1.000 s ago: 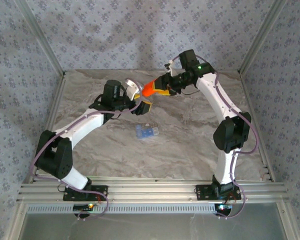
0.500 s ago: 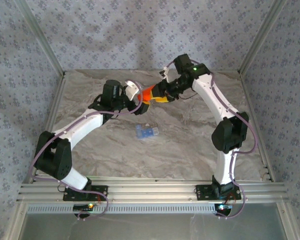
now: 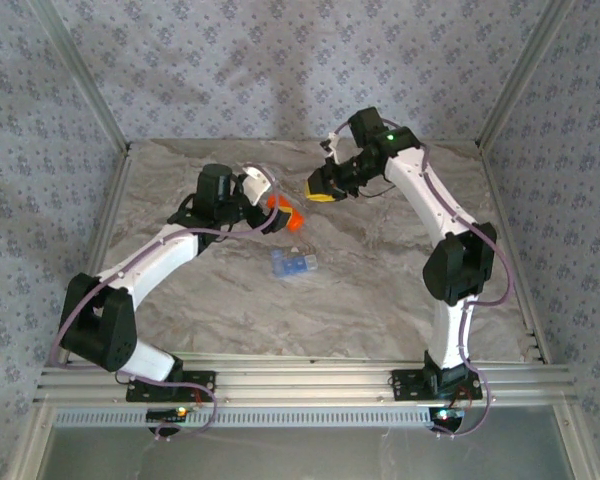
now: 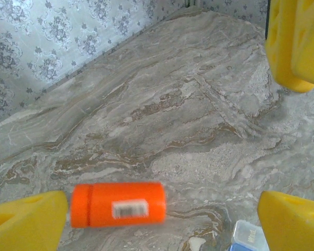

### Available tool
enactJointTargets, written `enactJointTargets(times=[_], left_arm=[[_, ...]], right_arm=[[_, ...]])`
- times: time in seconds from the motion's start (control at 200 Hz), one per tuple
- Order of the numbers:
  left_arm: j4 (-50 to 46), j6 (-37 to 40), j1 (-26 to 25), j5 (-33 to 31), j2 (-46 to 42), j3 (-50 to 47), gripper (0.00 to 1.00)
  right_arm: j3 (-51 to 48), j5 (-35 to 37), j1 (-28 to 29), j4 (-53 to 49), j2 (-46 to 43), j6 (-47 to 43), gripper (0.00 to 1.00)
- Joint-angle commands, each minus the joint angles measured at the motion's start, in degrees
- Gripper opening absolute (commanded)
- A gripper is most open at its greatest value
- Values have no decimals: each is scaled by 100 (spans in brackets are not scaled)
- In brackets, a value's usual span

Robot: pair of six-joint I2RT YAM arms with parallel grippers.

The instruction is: Sort the pills into containers

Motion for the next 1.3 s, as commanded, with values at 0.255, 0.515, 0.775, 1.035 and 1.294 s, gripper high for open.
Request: enactJointTargets(times=[0.255,0.515,0.775,1.035,1.294], left_arm=[[1227,-1401,591,-281,-235,-460,98],[356,-2918,1052,-583,279,188,99],[-336,-3751,1115,-433,433,271,99],[-863,-3755,1128,-514,107,6,99],[-1092,-3762,1215,-586,-177,-187,99]], right_arm=[[-245,1304,-119,841,422,627,49],[421,2383,-37,1246,1381,380,72],[1774,2622,215,1255,2577,-24,77],[2520,2540,328,1638,3421,-324,81],[2549,3128,745,1440,3626,-1361,86]])
